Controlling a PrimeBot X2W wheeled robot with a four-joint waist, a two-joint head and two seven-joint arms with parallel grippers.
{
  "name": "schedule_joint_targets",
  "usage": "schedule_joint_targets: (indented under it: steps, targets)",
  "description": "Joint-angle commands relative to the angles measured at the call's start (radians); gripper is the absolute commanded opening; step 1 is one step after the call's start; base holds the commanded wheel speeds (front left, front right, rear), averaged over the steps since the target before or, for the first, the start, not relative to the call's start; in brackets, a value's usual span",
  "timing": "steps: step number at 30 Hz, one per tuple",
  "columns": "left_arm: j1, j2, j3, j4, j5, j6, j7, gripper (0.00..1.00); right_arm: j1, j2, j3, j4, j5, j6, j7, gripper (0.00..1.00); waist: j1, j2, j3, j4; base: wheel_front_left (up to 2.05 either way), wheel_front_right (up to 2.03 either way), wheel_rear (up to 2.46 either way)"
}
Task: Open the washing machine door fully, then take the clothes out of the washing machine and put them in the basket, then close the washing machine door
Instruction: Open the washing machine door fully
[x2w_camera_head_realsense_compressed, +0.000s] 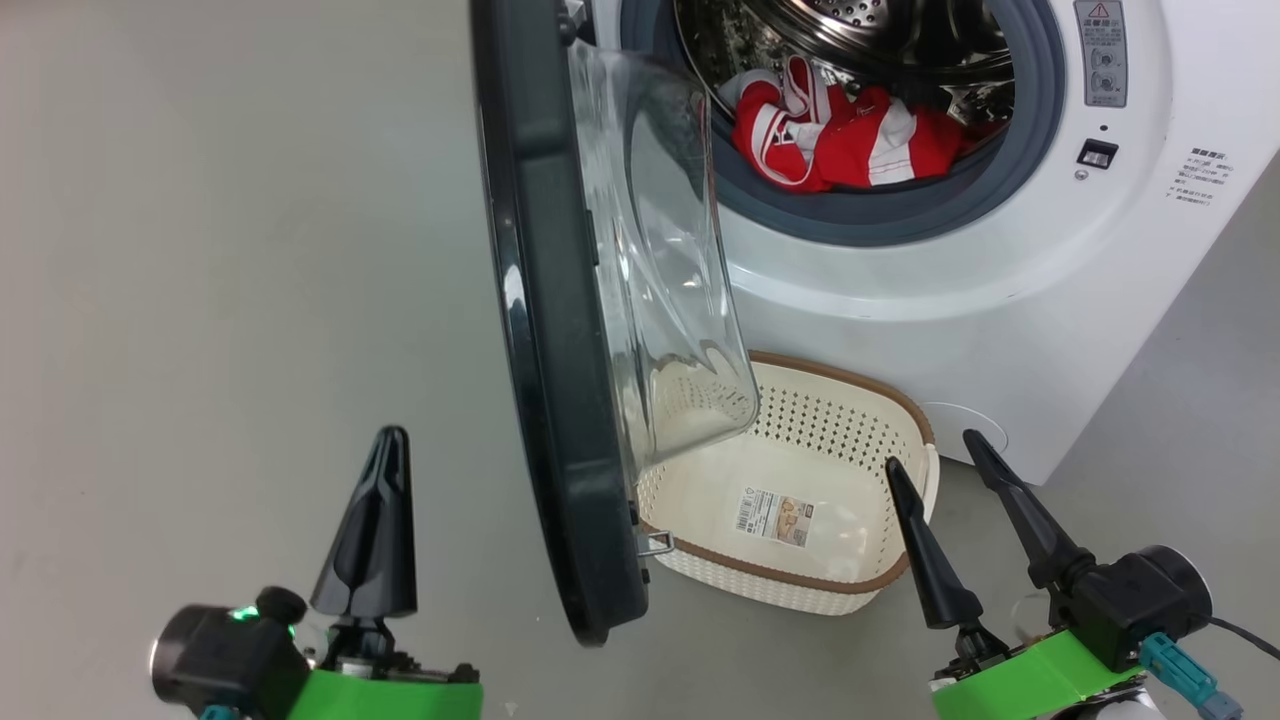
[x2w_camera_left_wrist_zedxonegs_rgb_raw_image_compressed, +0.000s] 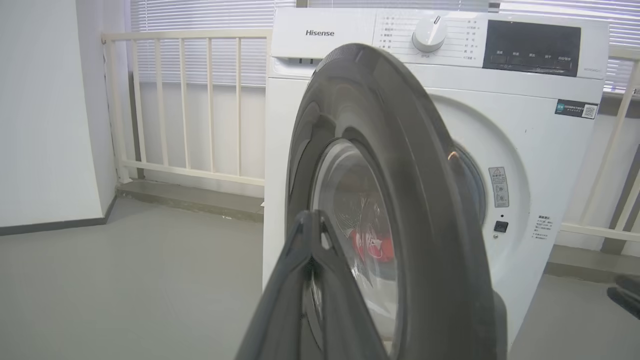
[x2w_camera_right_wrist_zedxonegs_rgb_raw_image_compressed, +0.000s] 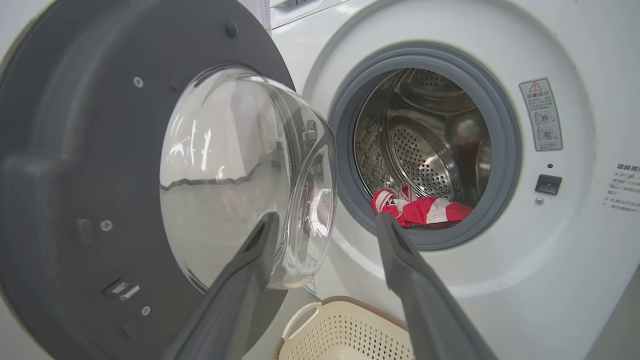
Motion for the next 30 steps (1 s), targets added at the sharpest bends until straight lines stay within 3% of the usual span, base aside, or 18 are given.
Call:
schedule_joint_targets:
  steps: [1,8,13,23,30]
  targets:
    - [-0.044,0.010,0.030,-0.066,0.020,0.011,-0.008,0.00,-0.015,0.002,0.022,-0.020,0.010,0.005,-0.009,1.00,0.0000,0.0000,0.001,0.001,0.00,0.00,0.00]
    - [-0.090,0.010,0.003,-0.228,0.075,0.008,-0.008,0.00,-0.022,0.002,0.031,-0.019,0.020,0.005,-0.009,1.00,0.0000,0.0000,0.000,-0.003,0.00,0.00,0.00]
    - [-0.105,0.010,-0.061,-0.285,0.085,-0.020,-0.008,0.00,-0.023,0.002,0.034,-0.019,0.026,0.005,-0.009,1.00,0.0000,0.0000,0.004,-0.012,0.00,0.00,0.00]
    - [-0.124,0.010,-0.245,-0.255,0.075,-0.064,0.067,0.00,-0.028,0.002,0.035,-0.017,0.037,0.005,-0.009,1.00,0.0000,0.0000,0.008,-0.026,0.00,0.00,0.00]
    - [-0.135,0.013,-0.305,-0.191,0.082,-0.070,0.145,0.00,-0.028,0.002,0.040,-0.016,0.045,0.005,-0.009,1.00,0.0000,0.0000,0.010,-0.032,0.00,0.00,0.00]
